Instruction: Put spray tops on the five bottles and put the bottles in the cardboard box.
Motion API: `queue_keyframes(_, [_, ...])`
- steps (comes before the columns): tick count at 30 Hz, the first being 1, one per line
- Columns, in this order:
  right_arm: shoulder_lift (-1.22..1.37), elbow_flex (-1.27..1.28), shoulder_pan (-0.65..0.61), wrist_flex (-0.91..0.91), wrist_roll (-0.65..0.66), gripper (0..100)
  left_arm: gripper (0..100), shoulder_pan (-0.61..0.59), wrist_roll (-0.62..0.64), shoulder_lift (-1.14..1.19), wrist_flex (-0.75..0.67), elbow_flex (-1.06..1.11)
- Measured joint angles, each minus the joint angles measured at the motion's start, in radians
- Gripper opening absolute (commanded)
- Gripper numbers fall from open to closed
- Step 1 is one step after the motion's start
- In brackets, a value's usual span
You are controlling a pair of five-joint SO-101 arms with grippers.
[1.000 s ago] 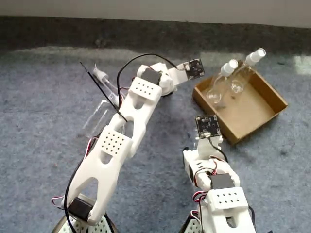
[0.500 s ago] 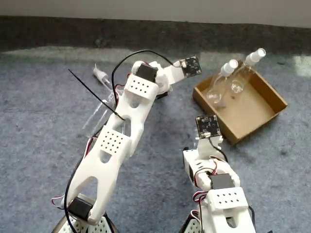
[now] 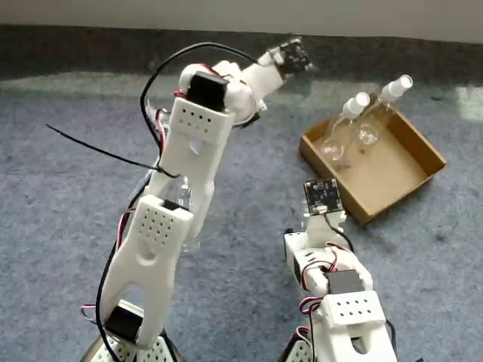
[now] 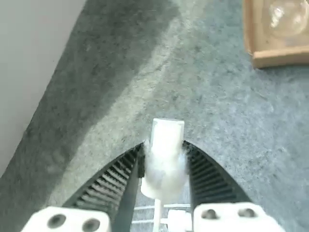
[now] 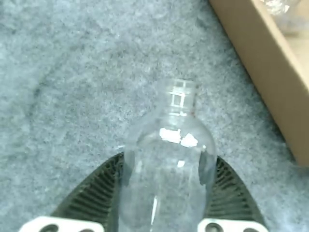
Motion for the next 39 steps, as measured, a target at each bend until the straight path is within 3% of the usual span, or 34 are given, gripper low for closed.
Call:
queue_keyframes(5, [0.0, 0.0, 0.0, 0.0, 0.0, 12.8, 1, -0.103, 0.124, -0.107, 0.009, 0.0])
queue_keyframes(23, [0.0, 0.008, 0.0, -0.043, 0.0, 12.8, 1, -0.542, 0.138, -0.348, 0.009, 0.0])
queue_keyframes(39, [0.0, 0.008, 0.0, -0.046, 0.0, 12.8, 1, -0.72, 0.138, -0.509, 0.018, 0.0])
